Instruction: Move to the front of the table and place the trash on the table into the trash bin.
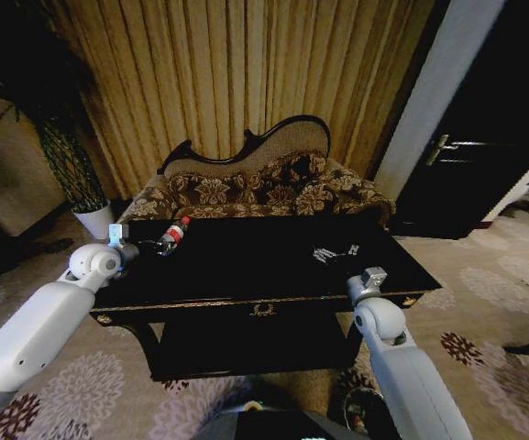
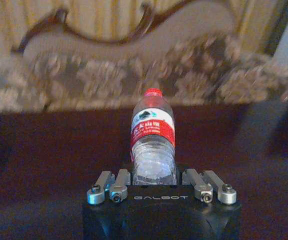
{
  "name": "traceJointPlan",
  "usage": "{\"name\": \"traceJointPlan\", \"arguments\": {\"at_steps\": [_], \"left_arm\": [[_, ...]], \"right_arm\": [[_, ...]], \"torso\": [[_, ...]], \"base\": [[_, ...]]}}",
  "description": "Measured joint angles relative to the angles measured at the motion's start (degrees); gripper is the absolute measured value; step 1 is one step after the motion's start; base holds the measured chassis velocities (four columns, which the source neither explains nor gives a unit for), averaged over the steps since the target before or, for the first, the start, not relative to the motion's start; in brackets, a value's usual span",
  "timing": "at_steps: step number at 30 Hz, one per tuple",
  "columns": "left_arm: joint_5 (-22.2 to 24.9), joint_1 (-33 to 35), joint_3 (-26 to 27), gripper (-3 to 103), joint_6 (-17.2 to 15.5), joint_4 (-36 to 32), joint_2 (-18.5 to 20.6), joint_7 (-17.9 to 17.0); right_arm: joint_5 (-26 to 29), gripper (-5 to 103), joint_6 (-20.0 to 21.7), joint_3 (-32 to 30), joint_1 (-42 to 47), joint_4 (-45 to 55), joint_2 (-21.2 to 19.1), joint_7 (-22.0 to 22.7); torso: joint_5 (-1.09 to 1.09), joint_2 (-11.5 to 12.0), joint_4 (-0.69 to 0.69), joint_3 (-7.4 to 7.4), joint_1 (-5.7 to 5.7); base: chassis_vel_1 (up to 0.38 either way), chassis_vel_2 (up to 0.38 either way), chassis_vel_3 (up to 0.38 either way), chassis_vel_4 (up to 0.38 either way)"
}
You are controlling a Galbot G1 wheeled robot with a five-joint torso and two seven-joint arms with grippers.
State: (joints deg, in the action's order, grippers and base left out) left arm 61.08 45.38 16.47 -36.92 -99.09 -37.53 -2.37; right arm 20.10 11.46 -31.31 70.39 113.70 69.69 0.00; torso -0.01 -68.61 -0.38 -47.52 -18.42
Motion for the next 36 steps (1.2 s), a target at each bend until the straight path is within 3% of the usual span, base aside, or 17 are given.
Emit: {"name": "traceJointPlan", "arguments": {"at_steps": [2,4,5,7,8,10,14,18,23,29,36], "left_arm": [[-2.20,0.57,0.63,39,1.87,-0.57,0.05,1.67],[-7.33,1.57,2.21,39,7.10,-2.31,0.28,4.98],[-7.33,1.57,2.21,39,7.10,-2.31,0.28,4.98],[-14.11,2.36,4.05,39,13.59,-4.39,0.87,8.67],[-14.11,2.36,4.05,39,13.59,-4.39,0.87,8.67],[-18.67,3.48,5.63,39,17.77,-6.47,2.01,11.03],[-20.97,5.51,7.64,39,20.63,-9.40,3.28,13.33],[-21.78,9.31,10.46,39,25.63,-14.54,5.62,16.67],[-21.72,11.45,11.06,39,27.90,-17.88,6.71,16.73],[-21.96,14.91,12.51,39,28.35,-24.84,8.46,14.50],[-22.46,15.77,11.83,39,28.06,-29.97,9.73,11.25]], "right_arm": [[0.03,100,0.00,0.03,0.10,0.37,0.02,0.00],[0.87,100,0.07,0.41,0.45,1.75,-0.09,0.00],[0.87,100,0.07,0.41,0.45,1.75,-0.09,0.00],[4.89,100,0.89,1.92,1.57,4.32,-0.97,0.00],[4.89,100,0.89,1.92,1.57,4.32,-0.97,0.00],[10.57,100,2.38,3.09,3.29,7.12,-2.35,-0.01],[16.66,100,3.50,3.67,4.87,10.10,-3.58,0.00],[24.34,100,4.40,3.37,7.35,16.05,-5.63,0.01],[31.70,100,5.62,3.27,8.19,21.70,-6.23,0.01],[46.11,100,10.24,2.78,7.65,29.57,-6.35,-0.01],[48.16,100,13.01,4.40,6.92,30.10,-6.74,0.00]], "torso": [[0.00,0.00,0.00,0.00,0.00],[0.00,0.00,0.01,0.00,0.00],[0.00,0.00,0.01,0.00,0.00],[0.00,0.00,0.00,0.00,0.00],[0.00,0.00,0.00,0.00,0.00],[0.01,0.00,0.00,0.00,0.00],[0.00,0.00,0.00,0.01,0.00],[0.01,0.00,0.00,0.01,0.01],[0.01,0.00,0.00,0.01,0.01],[0.01,-0.01,0.00,0.01,0.01],[0.01,0.00,-0.01,0.01,0.01]], "base": [[0.000,0.000,0.000,0.000],[0.000,0.000,0.000,0.000],[0.000,0.000,0.000,0.000],[0.000,0.000,0.000,0.000],[0.000,0.000,0.000,0.000],[0.000,0.000,0.000,0.000],[0.000,0.000,0.000,0.000],[0.000,0.000,0.000,0.000],[0.000,0.000,0.000,0.000],[0.000,0.000,0.000,0.000],[0.000,0.000,0.000,0.000]]}}
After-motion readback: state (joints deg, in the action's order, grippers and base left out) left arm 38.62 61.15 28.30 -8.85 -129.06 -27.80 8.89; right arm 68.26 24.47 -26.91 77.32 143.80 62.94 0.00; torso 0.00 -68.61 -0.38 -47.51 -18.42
